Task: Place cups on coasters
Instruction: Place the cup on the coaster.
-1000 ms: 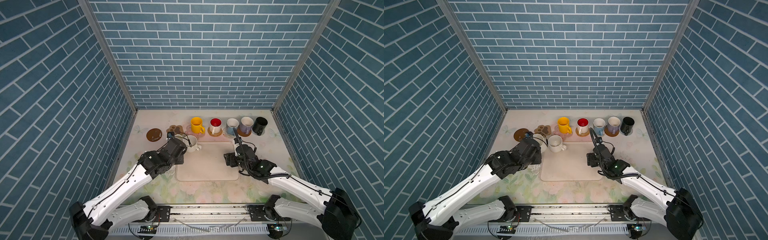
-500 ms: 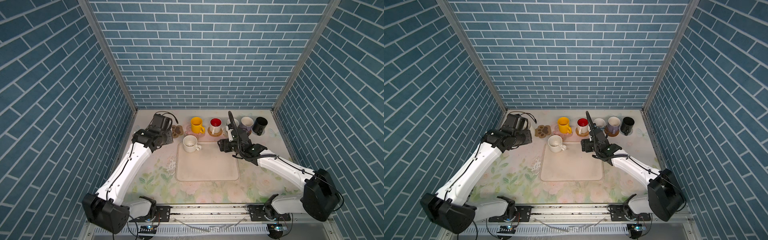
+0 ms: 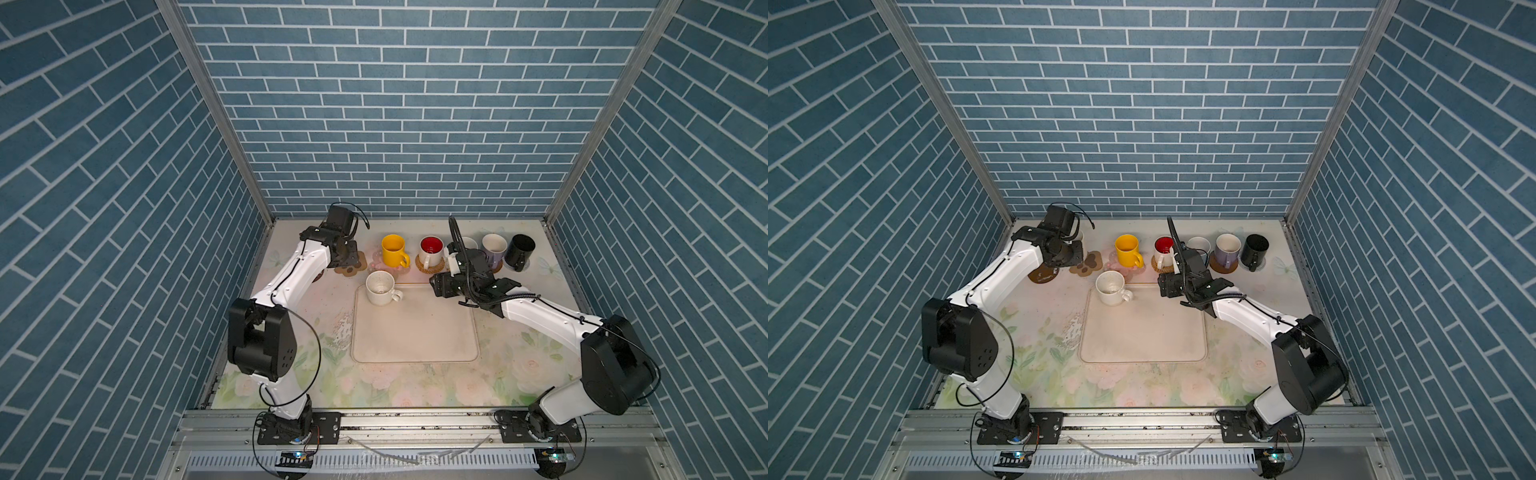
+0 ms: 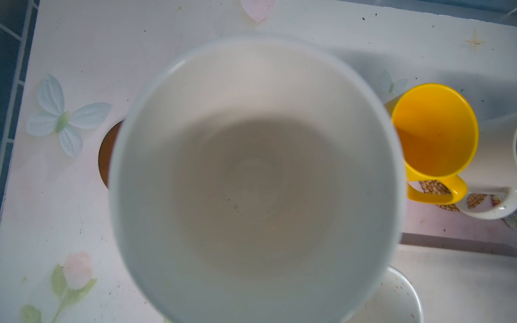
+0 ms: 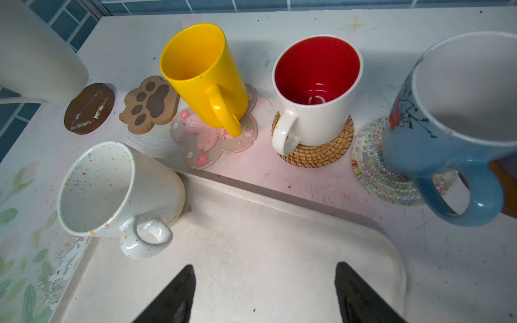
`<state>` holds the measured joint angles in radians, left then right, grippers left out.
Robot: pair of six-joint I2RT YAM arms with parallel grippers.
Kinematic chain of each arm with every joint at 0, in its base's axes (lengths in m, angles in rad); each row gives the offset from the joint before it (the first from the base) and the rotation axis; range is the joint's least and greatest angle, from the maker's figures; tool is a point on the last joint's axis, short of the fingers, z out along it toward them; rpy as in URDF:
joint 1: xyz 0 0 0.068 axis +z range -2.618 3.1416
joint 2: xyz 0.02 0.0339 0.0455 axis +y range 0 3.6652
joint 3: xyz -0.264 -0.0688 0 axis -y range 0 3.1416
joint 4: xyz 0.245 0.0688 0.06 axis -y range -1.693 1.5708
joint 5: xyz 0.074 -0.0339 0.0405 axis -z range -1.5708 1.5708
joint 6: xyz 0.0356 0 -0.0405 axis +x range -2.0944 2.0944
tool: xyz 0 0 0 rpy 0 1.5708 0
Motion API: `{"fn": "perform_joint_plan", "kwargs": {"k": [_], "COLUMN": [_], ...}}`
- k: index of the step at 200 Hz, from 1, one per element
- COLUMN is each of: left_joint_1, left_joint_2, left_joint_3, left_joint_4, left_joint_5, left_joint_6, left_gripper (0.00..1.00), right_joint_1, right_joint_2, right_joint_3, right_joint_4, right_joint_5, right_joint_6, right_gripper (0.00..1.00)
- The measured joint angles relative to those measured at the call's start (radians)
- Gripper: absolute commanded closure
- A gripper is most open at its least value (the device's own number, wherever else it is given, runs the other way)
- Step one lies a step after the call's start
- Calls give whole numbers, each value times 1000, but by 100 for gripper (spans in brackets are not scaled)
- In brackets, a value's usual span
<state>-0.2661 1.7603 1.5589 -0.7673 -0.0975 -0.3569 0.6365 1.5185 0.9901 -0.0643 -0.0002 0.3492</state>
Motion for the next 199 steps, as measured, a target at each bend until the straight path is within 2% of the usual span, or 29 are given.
{"fn": "perform_joint_plan", "kwargs": {"k": [69, 199], "left_joint_1": [11, 31], "left_joint_2": [126, 202], "left_joint_3": [61, -12], "left_joint_4": [57, 186], "left_joint_5": [-18, -11], "left_joint_6": [26, 6], "left_gripper": [100, 100], "right_joint_1": [0, -3], "right_joint_2": [0, 37], "right_joint_3": [-6, -28], "right_joint_4": [47, 88], "right_joint_5": [-8, -30], "right_joint_6": [-18, -18], "right_gripper": [22, 22]}}
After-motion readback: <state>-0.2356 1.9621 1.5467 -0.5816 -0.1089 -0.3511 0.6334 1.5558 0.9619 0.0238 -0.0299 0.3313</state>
